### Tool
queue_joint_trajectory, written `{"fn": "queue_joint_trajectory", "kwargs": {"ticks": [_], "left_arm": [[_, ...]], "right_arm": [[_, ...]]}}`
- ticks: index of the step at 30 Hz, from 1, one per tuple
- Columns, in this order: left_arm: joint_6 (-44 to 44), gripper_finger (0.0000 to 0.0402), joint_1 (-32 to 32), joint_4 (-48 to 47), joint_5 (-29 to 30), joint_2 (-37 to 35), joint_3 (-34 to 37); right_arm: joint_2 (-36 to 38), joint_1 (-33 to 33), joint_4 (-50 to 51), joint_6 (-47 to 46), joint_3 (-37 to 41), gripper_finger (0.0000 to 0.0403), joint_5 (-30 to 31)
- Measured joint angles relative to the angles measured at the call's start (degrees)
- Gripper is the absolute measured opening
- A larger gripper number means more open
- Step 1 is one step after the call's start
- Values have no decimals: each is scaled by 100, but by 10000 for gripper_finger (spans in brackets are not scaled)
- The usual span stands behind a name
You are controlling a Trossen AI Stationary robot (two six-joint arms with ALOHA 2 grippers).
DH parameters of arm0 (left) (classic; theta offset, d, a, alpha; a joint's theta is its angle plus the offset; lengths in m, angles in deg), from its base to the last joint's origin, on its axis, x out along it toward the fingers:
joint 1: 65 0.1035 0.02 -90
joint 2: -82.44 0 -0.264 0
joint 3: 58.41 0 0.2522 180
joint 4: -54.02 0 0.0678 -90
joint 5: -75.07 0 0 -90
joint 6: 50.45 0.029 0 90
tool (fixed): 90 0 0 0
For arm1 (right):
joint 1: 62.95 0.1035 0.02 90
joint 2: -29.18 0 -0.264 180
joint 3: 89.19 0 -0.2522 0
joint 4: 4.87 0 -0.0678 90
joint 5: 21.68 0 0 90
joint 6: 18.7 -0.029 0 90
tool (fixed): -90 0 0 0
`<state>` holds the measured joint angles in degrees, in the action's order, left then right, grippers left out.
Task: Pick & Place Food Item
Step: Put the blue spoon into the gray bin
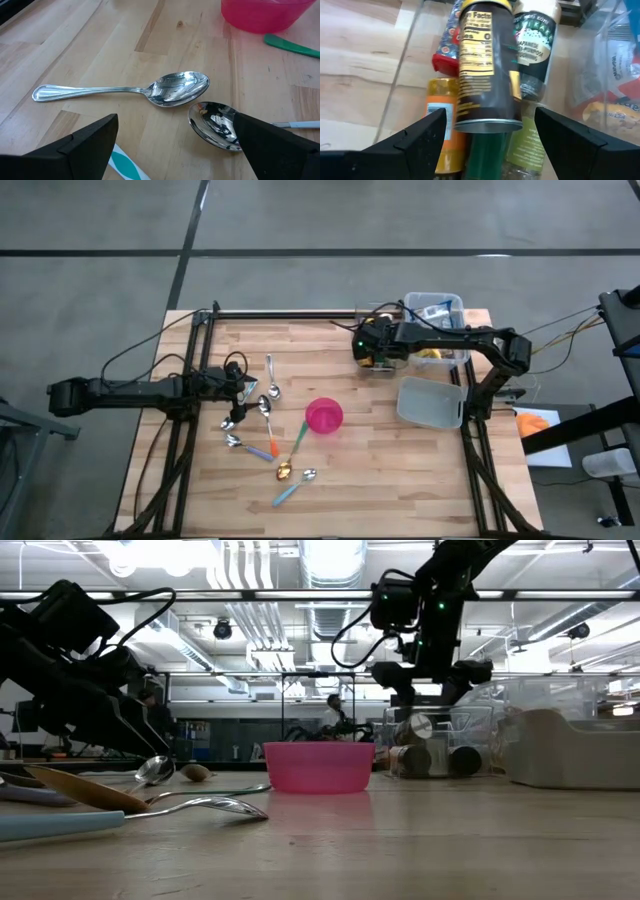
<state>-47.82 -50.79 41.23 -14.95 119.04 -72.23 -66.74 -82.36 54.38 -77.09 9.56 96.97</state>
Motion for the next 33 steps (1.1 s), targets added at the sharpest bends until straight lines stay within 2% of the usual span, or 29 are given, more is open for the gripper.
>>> {"fn": "queue_joint_trajectory", "kwargs": {"ticks": [4, 13, 19, 26, 29, 33], "left_arm": [[0, 396, 1, 0, -1, 0, -1], [0, 396, -1, 0, 1, 0, -1], [0, 396, 0, 0, -1, 0, 0], [0, 396, -1, 0, -1, 0, -1], [0, 396, 0, 0, 0, 0, 0], [0, 396, 1, 0, -1, 0, -1]], "right_arm": [[49, 96, -7, 189, -204, 302, -52], [94, 583, 41, 615, -771, 302, 424], [97, 1068, 62, 936, -1076, 302, 605], [97, 1858, 28, 898, -1127, 302, 782], [97, 2351, 20, 709, -1069, 302, 1184], [97, 3104, -33, 414, -1038, 302, 2033]]}}
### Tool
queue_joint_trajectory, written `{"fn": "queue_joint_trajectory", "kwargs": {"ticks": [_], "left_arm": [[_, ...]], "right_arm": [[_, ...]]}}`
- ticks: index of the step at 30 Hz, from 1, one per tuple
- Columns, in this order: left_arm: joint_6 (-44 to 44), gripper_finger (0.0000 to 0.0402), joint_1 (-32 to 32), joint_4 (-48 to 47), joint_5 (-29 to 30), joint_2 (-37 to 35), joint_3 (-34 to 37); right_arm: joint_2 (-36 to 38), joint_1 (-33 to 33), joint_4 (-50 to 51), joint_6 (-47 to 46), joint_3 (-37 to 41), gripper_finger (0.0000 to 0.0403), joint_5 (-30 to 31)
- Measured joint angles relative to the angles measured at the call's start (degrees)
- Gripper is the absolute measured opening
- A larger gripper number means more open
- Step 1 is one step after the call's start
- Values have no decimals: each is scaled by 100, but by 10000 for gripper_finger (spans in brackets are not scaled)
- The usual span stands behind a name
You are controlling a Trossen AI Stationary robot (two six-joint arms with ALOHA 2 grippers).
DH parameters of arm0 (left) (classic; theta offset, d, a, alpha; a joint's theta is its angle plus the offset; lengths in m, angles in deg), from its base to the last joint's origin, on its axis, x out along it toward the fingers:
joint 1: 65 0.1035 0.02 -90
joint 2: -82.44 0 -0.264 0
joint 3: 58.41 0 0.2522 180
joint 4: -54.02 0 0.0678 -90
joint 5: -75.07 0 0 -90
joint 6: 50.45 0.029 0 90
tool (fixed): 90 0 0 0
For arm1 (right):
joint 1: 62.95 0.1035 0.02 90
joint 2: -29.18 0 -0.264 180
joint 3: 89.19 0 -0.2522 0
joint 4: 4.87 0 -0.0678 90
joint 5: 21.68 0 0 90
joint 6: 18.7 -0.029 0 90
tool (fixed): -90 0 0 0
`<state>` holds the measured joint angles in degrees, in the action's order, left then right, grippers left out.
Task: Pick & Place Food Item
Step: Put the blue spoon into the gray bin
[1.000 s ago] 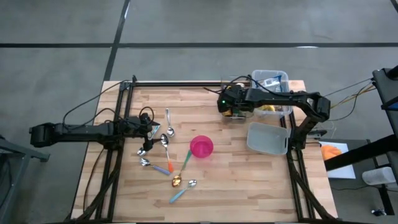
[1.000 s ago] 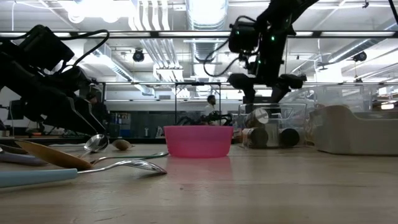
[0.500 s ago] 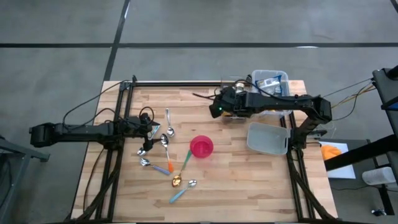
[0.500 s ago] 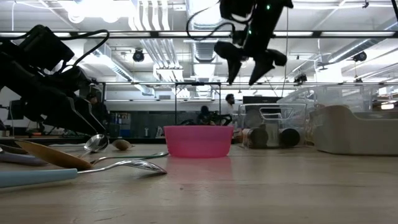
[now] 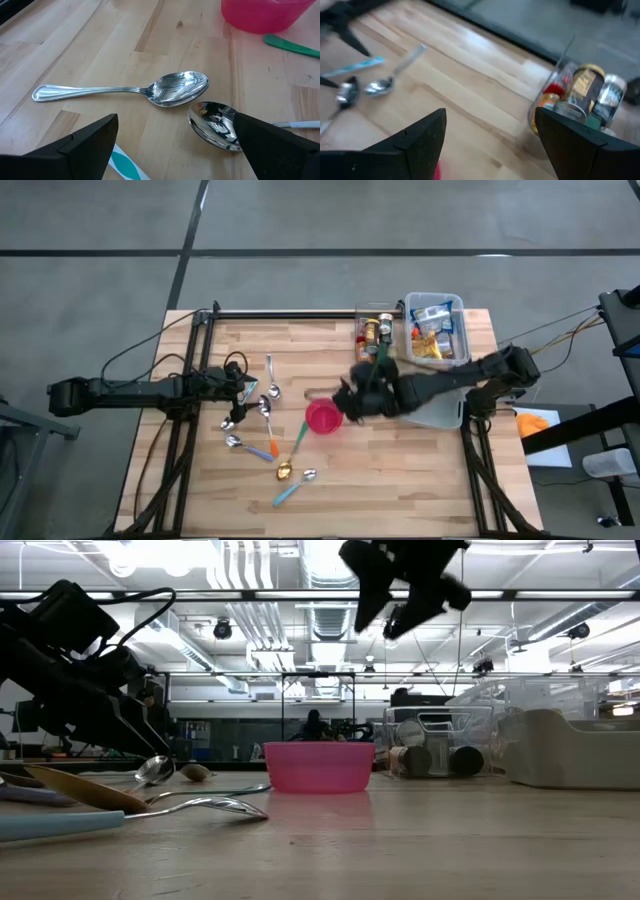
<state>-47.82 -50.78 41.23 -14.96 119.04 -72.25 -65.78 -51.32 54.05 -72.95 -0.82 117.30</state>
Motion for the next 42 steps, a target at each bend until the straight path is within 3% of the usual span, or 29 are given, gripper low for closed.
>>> {"fn": "queue_joint_trajectory", "kwargs": {"ticks": [5, 11, 23, 30, 42], "left_arm": [[0, 396, 0, 0, 0, 0, 1], [0, 396, -2, 0, 0, 0, 2], [0, 396, 0, 0, 0, 0, 2], [0, 396, 0, 0, 0, 0, 0], [0, 396, -2, 0, 1, 0, 1]], "right_arm": [[2, 837, -12, 2, 7, 302, 770], [2, 1265, -8, 28, 17, 302, 837], [4, 1391, -450, 894, 31, 302, 650], [-2, 1420, -586, 952, 41, 302, 618], [-4, 1462, -1777, 2165, 253, 302, 265]]}}
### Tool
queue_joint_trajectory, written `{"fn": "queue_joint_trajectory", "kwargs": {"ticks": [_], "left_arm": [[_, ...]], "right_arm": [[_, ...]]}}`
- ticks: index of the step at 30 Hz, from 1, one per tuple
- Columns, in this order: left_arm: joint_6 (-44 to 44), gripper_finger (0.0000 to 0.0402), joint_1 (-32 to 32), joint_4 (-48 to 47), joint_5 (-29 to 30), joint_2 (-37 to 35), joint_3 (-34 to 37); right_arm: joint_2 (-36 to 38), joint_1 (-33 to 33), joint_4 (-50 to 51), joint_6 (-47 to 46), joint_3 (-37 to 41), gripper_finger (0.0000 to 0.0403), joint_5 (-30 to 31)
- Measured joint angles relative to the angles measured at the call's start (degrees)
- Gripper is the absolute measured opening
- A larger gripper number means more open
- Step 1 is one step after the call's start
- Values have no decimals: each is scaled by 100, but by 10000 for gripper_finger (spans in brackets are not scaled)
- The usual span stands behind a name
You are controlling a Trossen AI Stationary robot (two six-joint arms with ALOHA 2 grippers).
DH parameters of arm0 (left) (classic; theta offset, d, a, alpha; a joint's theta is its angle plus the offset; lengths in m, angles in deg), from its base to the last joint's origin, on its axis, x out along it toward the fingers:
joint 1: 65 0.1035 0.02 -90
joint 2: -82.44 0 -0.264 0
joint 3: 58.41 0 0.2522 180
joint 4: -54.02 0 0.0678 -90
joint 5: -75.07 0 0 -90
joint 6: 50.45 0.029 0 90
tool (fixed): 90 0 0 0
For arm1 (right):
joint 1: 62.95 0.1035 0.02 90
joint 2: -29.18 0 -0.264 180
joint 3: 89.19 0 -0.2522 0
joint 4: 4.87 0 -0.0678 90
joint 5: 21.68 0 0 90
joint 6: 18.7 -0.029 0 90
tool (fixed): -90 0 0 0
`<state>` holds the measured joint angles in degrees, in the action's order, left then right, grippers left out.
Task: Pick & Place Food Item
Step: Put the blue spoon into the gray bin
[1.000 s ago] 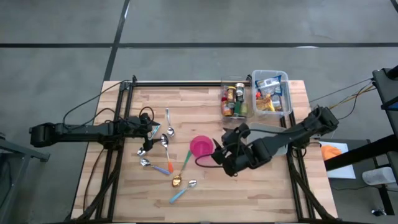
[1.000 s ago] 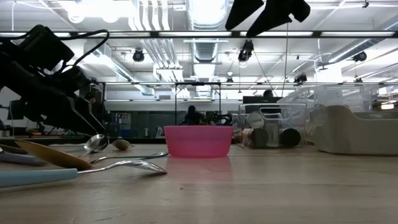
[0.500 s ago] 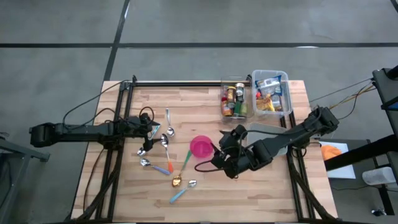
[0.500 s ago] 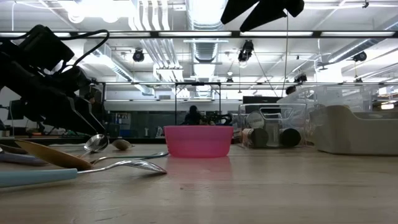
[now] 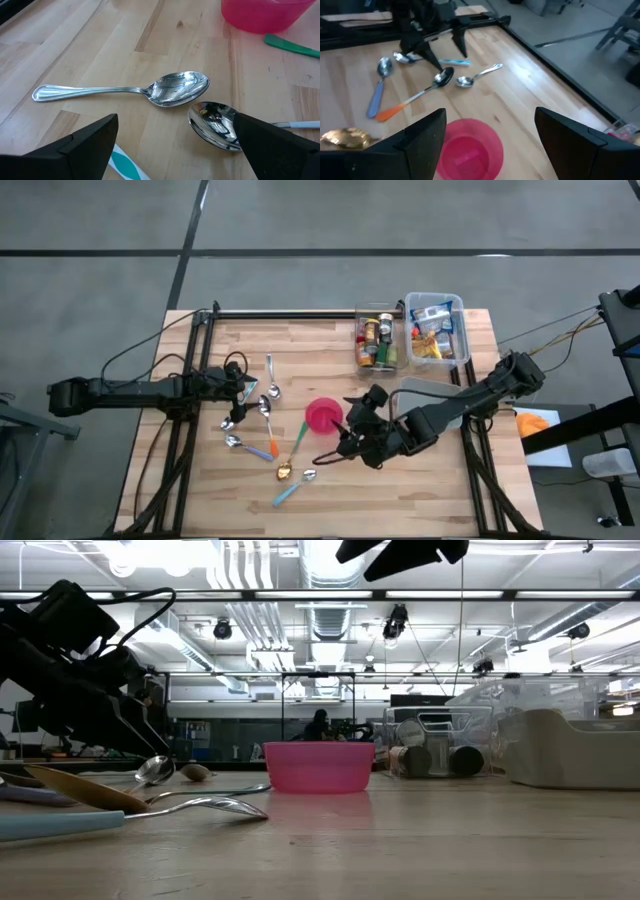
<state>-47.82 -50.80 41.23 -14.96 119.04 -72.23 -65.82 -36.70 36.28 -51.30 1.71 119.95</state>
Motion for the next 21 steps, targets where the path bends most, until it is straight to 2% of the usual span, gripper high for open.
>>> {"fn": "queue_joint_trajectory", "kwargs": {"ticks": [7, 15, 21], "left_arm": [[0, 396, 2, -1, 0, 0, 0], [0, 396, 2, 0, 2, 0, 1], [0, 396, 2, -1, -1, 0, 1]], "right_arm": [[-2, 75, -606, 253, 195, 302, -422], [-66, 86, -2702, 1779, 936, 302, -1775], [-307, 58, -4484, 2792, 1516, 302, -2520]]}}
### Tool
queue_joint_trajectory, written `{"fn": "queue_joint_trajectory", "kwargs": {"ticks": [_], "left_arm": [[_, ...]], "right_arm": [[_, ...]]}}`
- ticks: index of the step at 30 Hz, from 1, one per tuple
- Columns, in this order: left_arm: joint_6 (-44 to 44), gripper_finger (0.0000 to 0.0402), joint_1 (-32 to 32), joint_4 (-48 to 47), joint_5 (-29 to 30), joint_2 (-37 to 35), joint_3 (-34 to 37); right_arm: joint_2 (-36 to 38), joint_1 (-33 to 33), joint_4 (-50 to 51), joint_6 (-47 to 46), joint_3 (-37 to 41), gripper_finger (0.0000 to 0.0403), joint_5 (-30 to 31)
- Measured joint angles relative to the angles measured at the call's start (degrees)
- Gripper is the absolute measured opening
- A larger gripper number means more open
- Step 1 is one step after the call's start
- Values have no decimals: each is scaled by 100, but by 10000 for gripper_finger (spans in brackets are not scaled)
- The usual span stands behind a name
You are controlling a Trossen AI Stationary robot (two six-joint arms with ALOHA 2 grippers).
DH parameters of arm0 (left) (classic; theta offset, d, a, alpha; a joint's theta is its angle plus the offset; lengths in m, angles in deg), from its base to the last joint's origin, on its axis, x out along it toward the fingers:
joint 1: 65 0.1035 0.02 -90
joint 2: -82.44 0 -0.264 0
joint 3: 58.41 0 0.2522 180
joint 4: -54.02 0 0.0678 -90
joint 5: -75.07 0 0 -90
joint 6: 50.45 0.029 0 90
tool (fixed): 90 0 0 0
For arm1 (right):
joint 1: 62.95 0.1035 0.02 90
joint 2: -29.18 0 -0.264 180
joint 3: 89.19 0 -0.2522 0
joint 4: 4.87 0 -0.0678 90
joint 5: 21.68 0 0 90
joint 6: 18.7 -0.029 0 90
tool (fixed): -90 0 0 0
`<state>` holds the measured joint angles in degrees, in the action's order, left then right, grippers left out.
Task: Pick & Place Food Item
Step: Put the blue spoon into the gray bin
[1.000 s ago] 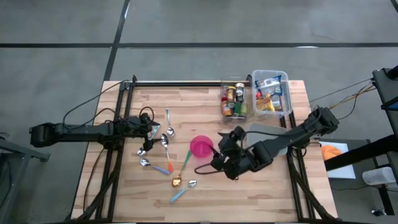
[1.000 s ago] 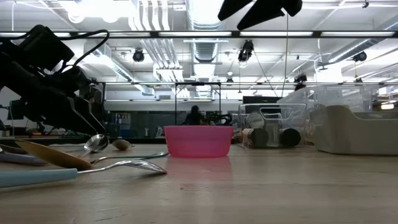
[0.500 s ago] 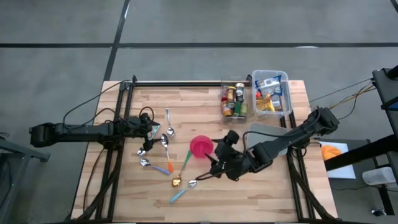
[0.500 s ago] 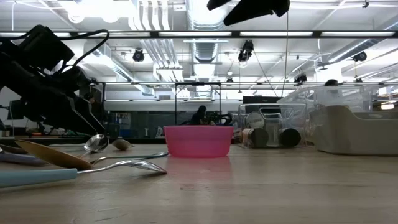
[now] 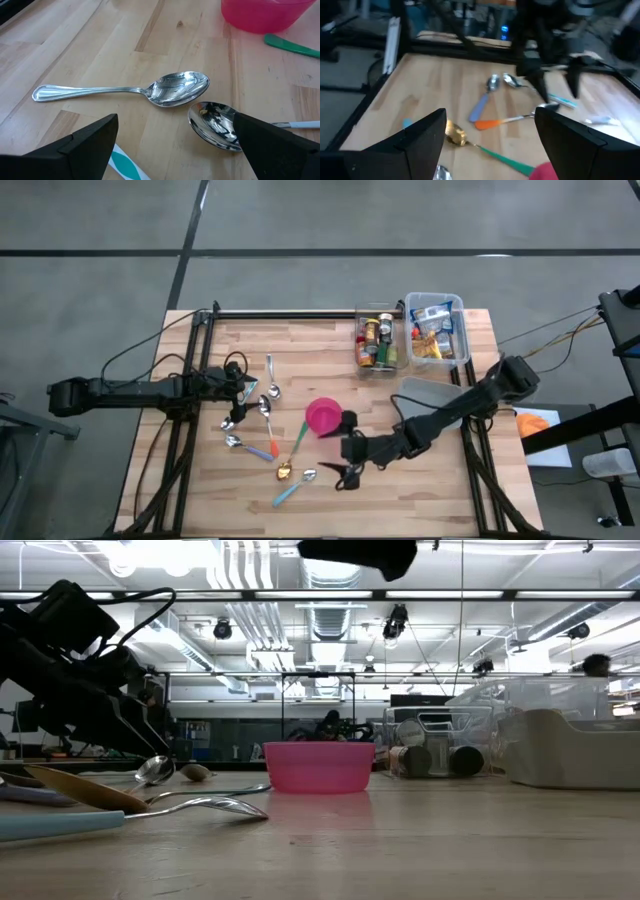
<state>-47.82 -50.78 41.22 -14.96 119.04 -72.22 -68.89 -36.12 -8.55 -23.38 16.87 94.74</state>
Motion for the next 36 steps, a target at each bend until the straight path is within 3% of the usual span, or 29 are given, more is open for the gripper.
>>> {"fn": "queue_joint_trajectory", "kwargs": {"ticks": [7, 13, 25, 31, 36], "left_arm": [[0, 396, 0, -1, 2, 0, -2], [0, 396, -1, 0, 0, 0, 0], [0, 396, 0, 1, 2, 0, -2], [0, 396, -2, 1, 0, 0, -2], [0, 396, 0, 1, 2, 0, 0]], "right_arm": [[-628, 1, -904, 80, 167, 302, -658], [-1295, 0, -927, 32, -335, 302, -891], [-2553, -15, -89, -36, -1446, 302, -1284], [-2780, -130, 733, -585, -1807, 302, -1362], [-2908, -234, 825, -874, -1832, 302, -1562]]}}
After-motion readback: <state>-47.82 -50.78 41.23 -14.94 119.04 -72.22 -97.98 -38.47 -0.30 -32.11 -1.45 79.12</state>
